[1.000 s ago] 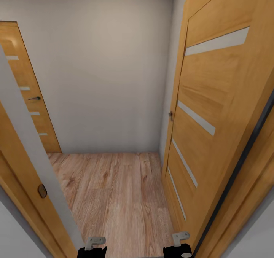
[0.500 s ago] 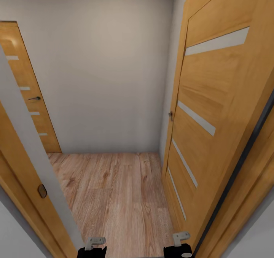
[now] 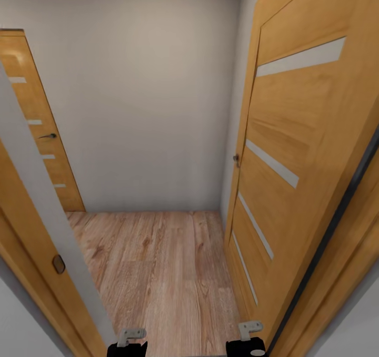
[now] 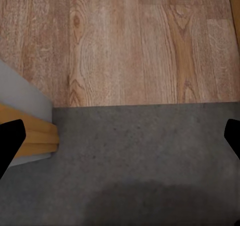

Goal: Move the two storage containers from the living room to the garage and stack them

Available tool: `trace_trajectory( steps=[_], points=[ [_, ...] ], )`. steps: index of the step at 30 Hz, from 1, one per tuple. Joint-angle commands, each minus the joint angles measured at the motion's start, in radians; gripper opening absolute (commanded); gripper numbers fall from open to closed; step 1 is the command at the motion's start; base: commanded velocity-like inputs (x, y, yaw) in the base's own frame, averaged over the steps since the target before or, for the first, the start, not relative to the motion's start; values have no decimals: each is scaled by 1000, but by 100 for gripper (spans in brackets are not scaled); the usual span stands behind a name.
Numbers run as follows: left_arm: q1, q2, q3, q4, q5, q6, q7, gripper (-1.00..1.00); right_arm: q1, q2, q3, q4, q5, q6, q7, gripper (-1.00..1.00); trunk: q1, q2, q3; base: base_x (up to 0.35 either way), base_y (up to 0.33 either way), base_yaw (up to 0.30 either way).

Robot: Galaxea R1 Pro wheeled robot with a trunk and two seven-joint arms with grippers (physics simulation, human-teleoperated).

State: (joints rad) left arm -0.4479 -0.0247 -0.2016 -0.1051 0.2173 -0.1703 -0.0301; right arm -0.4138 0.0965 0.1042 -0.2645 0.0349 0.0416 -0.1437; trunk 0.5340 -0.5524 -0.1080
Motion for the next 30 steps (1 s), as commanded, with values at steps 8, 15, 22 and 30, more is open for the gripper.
trace_trajectory(
  steps=[8, 15, 22, 30],
  points=[
    [-2, 0, -7, 6, 10, 0, -3, 100, 0, 0, 6, -1, 3, 5, -5, 100, 0, -2, -5, 61, -2, 91],
    [-2, 0, -6, 7, 9, -1, -4, 100, 0, 0, 8, -1, 5, 4, -4, 100, 0, -2, -6, 196, -40, 29],
    [-2, 0, -6, 7, 9, -3, -3, 100, -1, 0, 8, -1, 5, 5, -4, 100, 0, -2, -9, 204, -111, 120],
    [-1, 0, -7, 7, 6, -7, -3, 100, -1, 0, 9, -1, 5, 4, -4, 100, 0, -2, -10, 122, -25, 49]
  ],
)
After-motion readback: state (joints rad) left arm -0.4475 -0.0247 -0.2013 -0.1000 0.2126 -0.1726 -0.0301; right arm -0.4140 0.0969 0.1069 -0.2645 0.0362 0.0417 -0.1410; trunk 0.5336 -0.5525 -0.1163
